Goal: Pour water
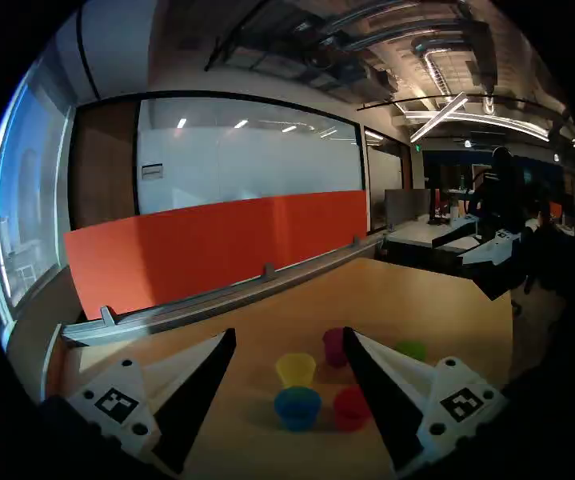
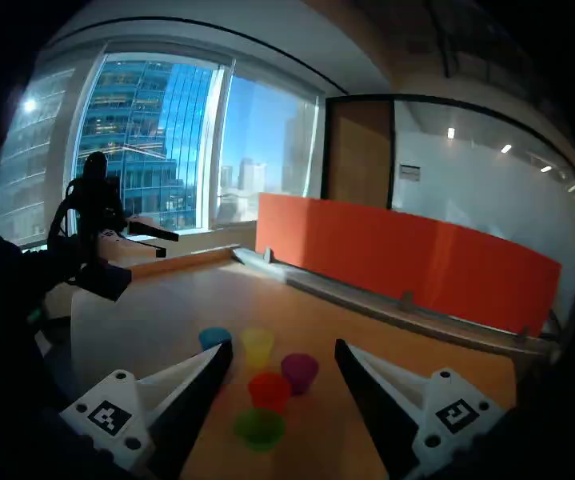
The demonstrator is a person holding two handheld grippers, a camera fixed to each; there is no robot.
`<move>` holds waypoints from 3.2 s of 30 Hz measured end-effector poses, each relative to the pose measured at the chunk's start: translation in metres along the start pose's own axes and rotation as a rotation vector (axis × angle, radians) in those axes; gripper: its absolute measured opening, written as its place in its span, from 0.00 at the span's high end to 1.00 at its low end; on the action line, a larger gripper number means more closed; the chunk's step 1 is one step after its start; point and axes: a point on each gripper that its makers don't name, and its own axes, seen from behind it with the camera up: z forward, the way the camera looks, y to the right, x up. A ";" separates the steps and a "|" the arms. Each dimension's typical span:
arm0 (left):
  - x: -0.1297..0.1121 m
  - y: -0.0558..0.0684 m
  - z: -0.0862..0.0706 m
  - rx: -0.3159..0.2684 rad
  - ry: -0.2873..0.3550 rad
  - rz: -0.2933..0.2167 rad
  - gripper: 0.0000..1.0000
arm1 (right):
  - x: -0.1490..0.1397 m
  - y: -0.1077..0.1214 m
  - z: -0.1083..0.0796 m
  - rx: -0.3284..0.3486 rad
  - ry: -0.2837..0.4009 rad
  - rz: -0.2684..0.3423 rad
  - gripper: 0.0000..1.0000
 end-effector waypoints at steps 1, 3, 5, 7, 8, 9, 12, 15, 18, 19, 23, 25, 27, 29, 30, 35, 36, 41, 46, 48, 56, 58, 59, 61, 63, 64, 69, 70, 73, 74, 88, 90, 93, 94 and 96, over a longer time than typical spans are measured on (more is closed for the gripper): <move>-0.003 0.000 0.001 -0.003 -0.008 -0.003 0.01 | -0.003 -0.001 0.001 0.006 -0.009 -0.005 0.01; -0.011 -0.001 0.003 -0.009 -0.026 -0.007 0.01 | -0.010 -0.005 0.002 0.018 -0.028 -0.014 0.01; -0.018 -0.001 0.005 -0.014 -0.044 -0.008 0.01 | -0.016 -0.008 0.003 0.032 -0.046 -0.019 0.01; -0.026 -0.001 0.008 -0.021 -0.062 -0.008 0.01 | -0.021 -0.011 0.005 0.045 -0.061 -0.021 0.01; -0.030 -0.001 0.009 -0.024 -0.070 -0.007 0.01 | -0.023 -0.012 0.006 0.051 -0.068 -0.021 0.01; -0.034 0.000 0.010 -0.028 -0.079 -0.008 0.01 | -0.025 -0.013 0.007 0.057 -0.076 -0.021 0.01; -0.044 0.002 0.015 -0.042 -0.103 -0.011 0.01 | -0.033 -0.017 0.010 0.073 -0.095 -0.017 0.01; -0.055 0.005 0.019 -0.055 -0.127 -0.015 0.01 | -0.042 -0.019 0.014 0.089 -0.116 -0.010 0.01; -0.065 0.006 0.023 -0.067 -0.149 -0.017 0.01 | -0.051 -0.020 0.016 0.098 -0.135 -0.002 0.01; -0.068 0.007 0.024 -0.070 -0.156 -0.018 0.01 | -0.054 -0.020 0.017 0.100 -0.140 0.000 0.01; -0.083 0.008 0.029 -0.079 -0.186 -0.022 0.01 | -0.067 -0.018 0.020 0.104 -0.162 0.013 0.01; -0.092 0.009 0.031 -0.083 -0.201 -0.021 0.01 | -0.073 -0.018 0.021 0.106 -0.171 0.022 0.01; -0.100 0.010 0.034 -0.086 -0.217 -0.020 0.01 | -0.080 -0.018 0.022 0.110 -0.181 0.032 0.01; -0.107 0.011 0.036 -0.089 -0.231 -0.019 0.01 | -0.086 -0.019 0.023 0.114 -0.192 0.041 0.01; -0.111 0.011 0.037 -0.091 -0.239 -0.019 0.01 | -0.089 -0.019 0.024 0.116 -0.198 0.044 0.01; -0.128 0.015 0.041 -0.105 -0.270 -0.023 0.01 | -0.107 -0.021 0.026 0.120 -0.225 0.056 0.01; -0.132 0.016 0.042 -0.107 -0.277 -0.025 0.01 | -0.110 -0.021 0.026 0.121 -0.231 0.059 0.01; -0.149 0.019 0.045 -0.117 -0.310 -0.031 0.01 | -0.125 -0.022 0.029 0.121 -0.256 0.067 0.01; -0.168 0.021 0.045 -0.121 -0.341 -0.038 0.01 | -0.141 -0.021 0.031 0.120 -0.285 0.069 0.01; -0.176 0.021 0.046 -0.120 -0.354 -0.040 0.01 | -0.148 -0.022 0.032 0.121 -0.299 0.072 0.01; -0.197 0.019 0.052 -0.126 -0.395 -0.055 0.01 | -0.166 -0.028 0.035 0.129 -0.334 0.089 0.01; -0.201 0.020 0.054 -0.131 -0.402 -0.056 0.01 | -0.169 -0.029 0.037 0.129 -0.339 0.092 0.01; -0.203 0.020 0.056 -0.133 -0.406 -0.056 0.01 | -0.170 -0.029 0.037 0.129 -0.341 0.093 0.01; -0.207 0.021 0.058 -0.137 -0.413 -0.055 0.01 | -0.173 -0.030 0.038 0.129 -0.346 0.095 0.01; -0.211 0.021 0.061 -0.140 -0.419 -0.052 0.01 | -0.176 -0.030 0.040 0.128 -0.352 0.096 0.01; -0.212 0.020 0.062 -0.140 -0.422 -0.051 0.01 | -0.178 -0.030 0.040 0.129 -0.356 0.096 0.01; -0.221 0.019 0.070 -0.142 -0.438 -0.052 0.01 | -0.188 -0.032 0.043 0.132 -0.372 0.096 0.01; -0.222 0.019 0.071 -0.143 -0.442 -0.053 0.01 | -0.189 -0.033 0.043 0.133 -0.374 0.097 0.00; -0.225 0.019 0.075 -0.146 -0.450 -0.053 0.01 | -0.193 -0.034 0.045 0.136 -0.380 0.097 0.01; -0.226 0.019 0.076 -0.146 -0.452 -0.052 0.01 | -0.194 -0.034 0.046 0.137 -0.382 0.097 0.01; -0.225 0.028 0.108 -0.172 -0.459 -0.018 0.01 | -0.208 -0.035 0.048 0.137 -0.399 0.104 0.00; -0.225 0.028 0.113 -0.172 -0.459 -0.017 0.01 | -0.208 -0.035 0.048 0.137 -0.399 0.106 0.01; -0.225 0.027 0.118 -0.173 -0.460 -0.018 0.01 | -0.208 -0.034 0.048 0.137 -0.398 0.108 0.01; -0.225 0.027 0.120 -0.174 -0.460 -0.018 0.01 | -0.208 -0.034 0.048 0.137 -0.398 0.109 0.00; -0.224 0.027 0.122 -0.177 -0.461 -0.016 0.01 | -0.208 -0.034 0.049 0.136 -0.398 0.109 0.01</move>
